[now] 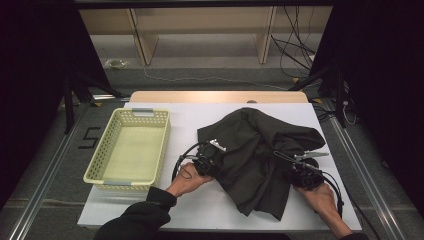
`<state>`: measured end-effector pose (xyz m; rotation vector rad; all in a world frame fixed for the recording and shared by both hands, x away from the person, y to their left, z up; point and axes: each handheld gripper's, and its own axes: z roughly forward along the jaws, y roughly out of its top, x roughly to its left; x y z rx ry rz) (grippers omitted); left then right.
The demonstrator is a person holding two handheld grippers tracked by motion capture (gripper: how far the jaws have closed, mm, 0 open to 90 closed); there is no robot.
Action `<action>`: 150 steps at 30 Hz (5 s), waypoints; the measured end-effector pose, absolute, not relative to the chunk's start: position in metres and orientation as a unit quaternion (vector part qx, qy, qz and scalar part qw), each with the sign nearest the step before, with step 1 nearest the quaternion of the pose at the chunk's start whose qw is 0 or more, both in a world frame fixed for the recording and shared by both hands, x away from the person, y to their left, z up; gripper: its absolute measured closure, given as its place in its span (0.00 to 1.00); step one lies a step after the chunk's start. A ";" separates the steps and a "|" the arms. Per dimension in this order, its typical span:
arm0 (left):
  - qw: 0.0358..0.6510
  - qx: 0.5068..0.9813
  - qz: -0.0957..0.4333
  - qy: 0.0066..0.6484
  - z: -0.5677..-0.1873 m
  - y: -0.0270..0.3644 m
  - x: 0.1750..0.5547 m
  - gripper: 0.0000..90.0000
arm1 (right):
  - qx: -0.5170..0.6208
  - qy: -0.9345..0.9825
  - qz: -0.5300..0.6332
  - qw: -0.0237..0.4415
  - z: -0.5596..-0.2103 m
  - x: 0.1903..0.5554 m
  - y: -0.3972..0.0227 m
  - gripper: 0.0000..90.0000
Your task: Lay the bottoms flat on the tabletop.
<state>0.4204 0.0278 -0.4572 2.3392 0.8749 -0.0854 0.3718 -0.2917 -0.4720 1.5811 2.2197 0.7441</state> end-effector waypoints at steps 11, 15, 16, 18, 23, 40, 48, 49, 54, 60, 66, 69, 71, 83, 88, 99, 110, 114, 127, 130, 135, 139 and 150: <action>0.322 0.885 -0.059 0.331 -0.454 0.028 0.408 0.89 | 0.588 0.744 0.271 0.166 -0.459 0.374 -0.325 0.98; 0.322 0.887 -0.066 0.325 -0.451 0.025 0.399 0.89 | 0.594 0.739 0.262 0.181 -0.458 0.376 -0.335 0.98; 0.323 0.887 -0.068 0.324 -0.450 0.025 0.396 0.89 | 0.594 0.739 0.261 0.182 -0.458 0.377 -0.336 0.98; 0.326 0.887 -0.070 0.320 -0.448 0.025 0.393 0.89 | 0.594 0.739 0.259 0.184 -0.458 0.378 -0.337 0.98; 0.333 0.883 -0.080 0.322 -0.446 0.023 0.384 0.89 | 0.593 0.737 0.259 0.195 -0.456 0.385 -0.341 0.98; 0.349 0.876 -0.104 0.315 -0.441 0.007 0.372 0.74 | 0.596 0.728 0.260 0.216 -0.450 0.400 -0.342 0.85; 0.380 0.863 -0.066 0.326 -0.408 0.030 0.386 0.53 | 0.574 0.735 0.300 0.201 -0.432 0.375 -0.334 0.53; 0.379 0.863 -0.058 0.330 -0.406 0.033 0.388 0.51 | 0.568 0.739 0.303 0.199 -0.431 0.372 -0.331 0.51; 0.370 0.856 -0.019 0.361 -0.404 0.049 0.407 0.43 | 0.553 0.745 0.324 0.185 -0.426 0.365 -0.319 0.42; 0.341 0.849 0.031 0.403 -0.419 0.062 0.433 0.33 | 0.547 0.750 0.330 0.172 -0.429 0.368 -0.307 0.35; 0.308 0.849 0.054 0.427 -0.438 0.068 0.452 0.27 | 0.538 0.756 0.328 0.176 -0.430 0.371 -0.296 0.35; 0.298 0.849 0.059 0.433 -0.443 0.072 0.459 0.26 | 0.538 0.757 0.327 0.176 -0.431 0.374 -0.294 0.35; 0.297 0.847 0.061 0.437 -0.444 0.072 0.461 0.25 | 0.537 0.759 0.325 0.175 -0.433 0.375 -0.293 0.35; 0.284 0.860 0.039 0.422 -0.470 0.067 0.473 0.33 | 0.536 0.758 0.332 0.168 -0.432 0.382 -0.273 0.39; 0.294 0.871 0.015 0.393 -0.472 0.062 0.468 0.65 | 0.550 0.754 0.317 0.171 -0.439 0.394 -0.272 0.52; 0.289 0.892 -0.003 0.348 -0.472 0.045 0.451 0.99 | 0.557 0.750 0.320 0.159 -0.443 0.413 -0.282 0.85; 0.291 0.902 -0.040 0.315 -0.469 0.020 0.422 0.99 | 0.570 0.739 0.311 0.176 -0.441 0.428 -0.297 0.90; 0.293 0.904 -0.051 0.306 -0.468 0.008 0.414 0.99 | 0.575 0.738 0.306 0.180 -0.442 0.435 -0.301 0.90; 0.303 0.910 -0.069 0.273 -0.463 -0.023 0.392 0.99 | 0.574 0.739 0.299 0.189 -0.442 0.449 -0.309 0.90; 0.308 0.906 -0.072 0.280 -0.462 -0.021 0.391 0.98 | 0.572 0.741 0.299 0.188 -0.441 0.449 -0.310 0.90; 0.318 0.899 -0.066 0.295 -0.456 -0.005 0.397 0.92 | 0.566 0.743 0.303 0.189 -0.435 0.446 -0.310 0.90; 0.323 0.893 -0.062 0.307 -0.447 0.005 0.399 0.74 | 0.560 0.747 0.305 0.188 -0.431 0.443 -0.308 0.91; 0.328 0.883 -0.001 0.335 -0.423 0.026 0.400 0.31 | 0.526 0.759 0.341 0.176 -0.407 0.430 -0.296 0.91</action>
